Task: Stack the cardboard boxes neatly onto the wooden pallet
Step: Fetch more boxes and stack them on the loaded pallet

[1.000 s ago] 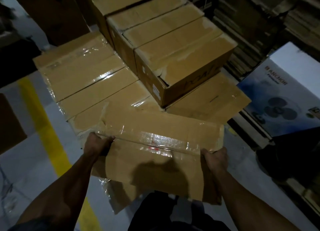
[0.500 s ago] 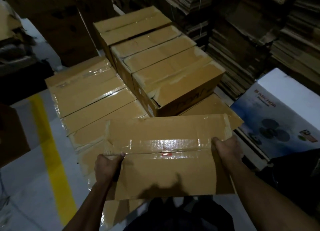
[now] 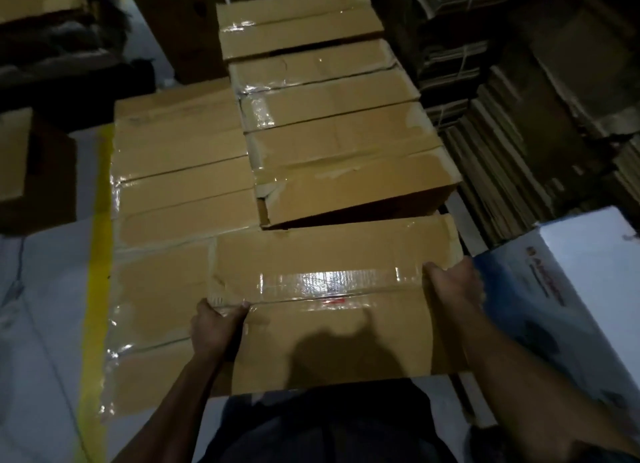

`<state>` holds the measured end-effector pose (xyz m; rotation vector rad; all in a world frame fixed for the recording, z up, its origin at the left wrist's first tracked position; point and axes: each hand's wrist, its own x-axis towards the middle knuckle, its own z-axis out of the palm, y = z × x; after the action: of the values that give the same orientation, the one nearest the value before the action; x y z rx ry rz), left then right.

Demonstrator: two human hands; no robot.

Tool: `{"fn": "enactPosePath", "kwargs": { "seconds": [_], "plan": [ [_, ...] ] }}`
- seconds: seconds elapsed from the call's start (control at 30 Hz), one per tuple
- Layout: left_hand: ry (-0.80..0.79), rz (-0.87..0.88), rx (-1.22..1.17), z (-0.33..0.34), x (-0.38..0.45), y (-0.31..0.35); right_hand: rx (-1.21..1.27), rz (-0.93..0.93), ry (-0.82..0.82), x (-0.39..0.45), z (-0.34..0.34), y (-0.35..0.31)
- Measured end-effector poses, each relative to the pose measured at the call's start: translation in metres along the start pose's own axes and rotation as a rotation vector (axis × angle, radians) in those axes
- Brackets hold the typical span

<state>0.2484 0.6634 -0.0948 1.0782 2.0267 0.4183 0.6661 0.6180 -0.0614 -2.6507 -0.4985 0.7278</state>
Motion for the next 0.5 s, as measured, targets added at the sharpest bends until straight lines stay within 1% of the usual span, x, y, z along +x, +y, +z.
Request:
{"fn": "enactPosePath", "kwargs": {
  "seconds": [0.07,0.2,0.37,0.5],
  "plan": [
    [-0.016,-0.058,-0.022,0.021,-0.015,0.009,-0.027,-0.004,-0.015,0.029,-0.014,-0.001],
    [-0.027,-0.109,-0.034,0.061,-0.029,0.023,-0.074,-0.017,-0.036,0.080,-0.031,-0.005],
    [-0.021,-0.142,-0.059,0.091,-0.046,0.051,-0.017,-0.034,-0.101,0.131,-0.027,0.002],
    [-0.023,-0.150,-0.051,0.103,-0.040,0.055,-0.049,-0.033,-0.118,0.150,-0.027,-0.001]
  ]
}}
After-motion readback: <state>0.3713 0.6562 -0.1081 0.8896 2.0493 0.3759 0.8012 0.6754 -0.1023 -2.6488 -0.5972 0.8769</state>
